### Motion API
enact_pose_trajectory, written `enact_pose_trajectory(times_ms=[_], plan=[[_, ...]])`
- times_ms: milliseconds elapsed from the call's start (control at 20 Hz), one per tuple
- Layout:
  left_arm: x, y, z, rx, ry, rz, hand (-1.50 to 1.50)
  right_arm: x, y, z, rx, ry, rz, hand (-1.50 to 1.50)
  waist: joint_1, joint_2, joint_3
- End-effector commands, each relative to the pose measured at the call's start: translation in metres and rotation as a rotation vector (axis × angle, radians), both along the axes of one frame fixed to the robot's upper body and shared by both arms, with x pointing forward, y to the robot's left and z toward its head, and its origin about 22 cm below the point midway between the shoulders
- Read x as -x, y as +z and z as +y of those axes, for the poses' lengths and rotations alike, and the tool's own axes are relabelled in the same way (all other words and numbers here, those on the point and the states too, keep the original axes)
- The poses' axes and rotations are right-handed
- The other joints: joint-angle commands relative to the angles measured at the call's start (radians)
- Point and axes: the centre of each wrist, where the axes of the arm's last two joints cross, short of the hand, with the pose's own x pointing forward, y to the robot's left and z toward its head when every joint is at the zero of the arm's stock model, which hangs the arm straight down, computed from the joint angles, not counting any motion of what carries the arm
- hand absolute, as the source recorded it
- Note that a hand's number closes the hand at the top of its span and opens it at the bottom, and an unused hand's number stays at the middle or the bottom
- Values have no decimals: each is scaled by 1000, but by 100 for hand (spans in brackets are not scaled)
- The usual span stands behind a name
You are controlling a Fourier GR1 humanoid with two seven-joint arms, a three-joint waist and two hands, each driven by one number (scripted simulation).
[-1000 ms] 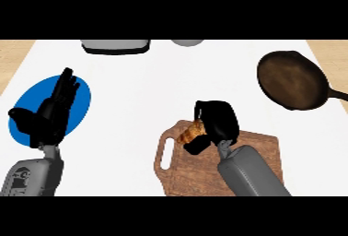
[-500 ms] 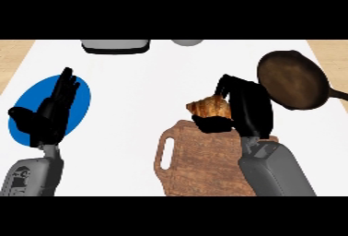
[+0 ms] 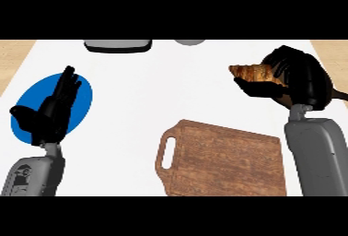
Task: Pick the croissant from the cutting board and place it in the pan
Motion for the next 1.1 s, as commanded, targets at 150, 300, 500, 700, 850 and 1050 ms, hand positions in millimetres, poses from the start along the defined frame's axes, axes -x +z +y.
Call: enact_pose_trajectory(times_ms=[150, 300, 500, 700, 850, 1050], plan=[[-10, 14, -7, 0, -26, -9, 0, -37, -23, -100, 12, -136, -40, 150, 22, 10, 2], [-3, 12, -5, 9, -19, -15, 0, -35, -36, -137, 124, -165, -13, 150, 25, 8, 1], [-6, 6, -5, 2, -48, -15, 0, -36, -45, -174, 198, -246, -12, 150, 47, 20, 3], [-18, 24, -23, -22, -79, -32, 0, -38, -58, -183, 198, -290, -1, 150, 67, 34, 6], [-11, 6, -17, -4, -74, -23, 0, -35, -63, -194, 179, -288, -3, 150, 70, 34, 6], [-14, 11, -24, 13, -71, -45, 0, -41, -62, -191, 3, -248, -12, 150, 74, 34, 9]])
